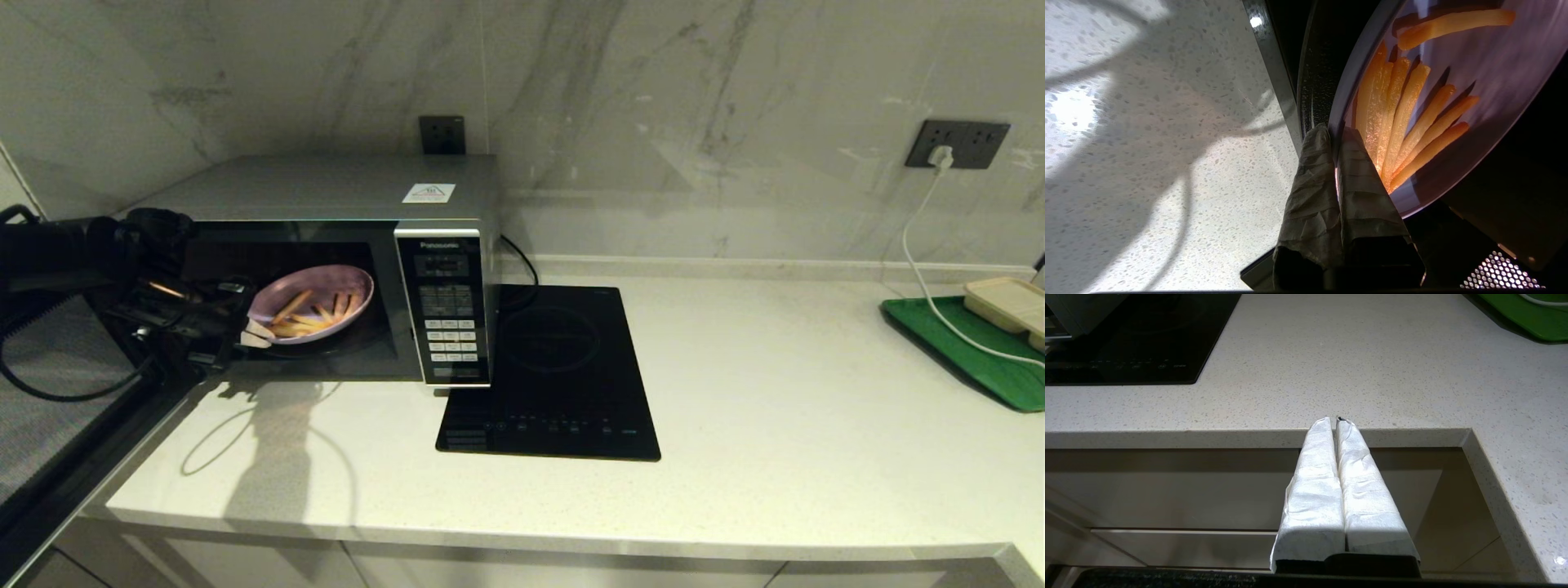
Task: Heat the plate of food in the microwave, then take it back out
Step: Put the plate in the microwave oven
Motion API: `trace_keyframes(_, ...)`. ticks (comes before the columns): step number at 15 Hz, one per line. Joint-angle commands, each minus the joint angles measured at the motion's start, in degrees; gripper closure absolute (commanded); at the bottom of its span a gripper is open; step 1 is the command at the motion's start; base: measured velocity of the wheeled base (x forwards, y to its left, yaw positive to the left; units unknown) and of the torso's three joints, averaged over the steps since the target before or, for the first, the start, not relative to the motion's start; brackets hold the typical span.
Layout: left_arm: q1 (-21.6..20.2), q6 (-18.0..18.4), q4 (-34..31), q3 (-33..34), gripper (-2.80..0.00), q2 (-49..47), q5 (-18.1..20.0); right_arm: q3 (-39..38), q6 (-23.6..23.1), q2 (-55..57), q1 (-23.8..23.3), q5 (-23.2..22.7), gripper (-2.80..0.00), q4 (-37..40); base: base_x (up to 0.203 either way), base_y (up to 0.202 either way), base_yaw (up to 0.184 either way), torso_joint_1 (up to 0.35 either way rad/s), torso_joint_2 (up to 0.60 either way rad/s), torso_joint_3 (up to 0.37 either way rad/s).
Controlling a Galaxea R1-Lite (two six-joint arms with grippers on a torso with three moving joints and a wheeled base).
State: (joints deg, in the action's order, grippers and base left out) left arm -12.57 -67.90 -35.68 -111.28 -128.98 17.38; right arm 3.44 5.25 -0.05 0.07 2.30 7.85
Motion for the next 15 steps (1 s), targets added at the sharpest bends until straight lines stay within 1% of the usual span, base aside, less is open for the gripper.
trace_keyframes(1,0.62,-0.92,0.76,0.01,0.0,-0.99,0.13,-0.01,0.02,0.05,0.01,-0.02,0.0,0.06,0.0,0.0,0.0,0.0,0.0,0.0)
trace_keyframes(5,2.11,-0.92,1.66,0.01,0.0,-1.54,-0.24,-0.01,0.02,0.05,0.01,-0.02,0.0,0.06,0.0,0.0,0.0,0.0,0.0,0.0)
trace_keyframes(6,2.11,-0.92,1.75,0.01,-2.8,-1.45,-0.33,-0.01,0.02,0.05,0.01,-0.02,0.0,0.06,0.0,0.0,0.0,0.0,0.0,0.0)
trace_keyframes(11,2.11,-1.18,2.03,0.11,-2.8,-0.67,-1.03,-0.01,0.02,0.05,0.01,-0.02,0.0,0.06,0.0,0.0,0.0,0.0,0.0,0.0)
trace_keyframes(15,2.03,-0.84,0.56,2.07,-2.8,5.22,-0.49,-0.01,0.02,0.05,0.01,-0.02,0.0,0.06,0.0,0.0,0.0,0.0,0.0,0.0)
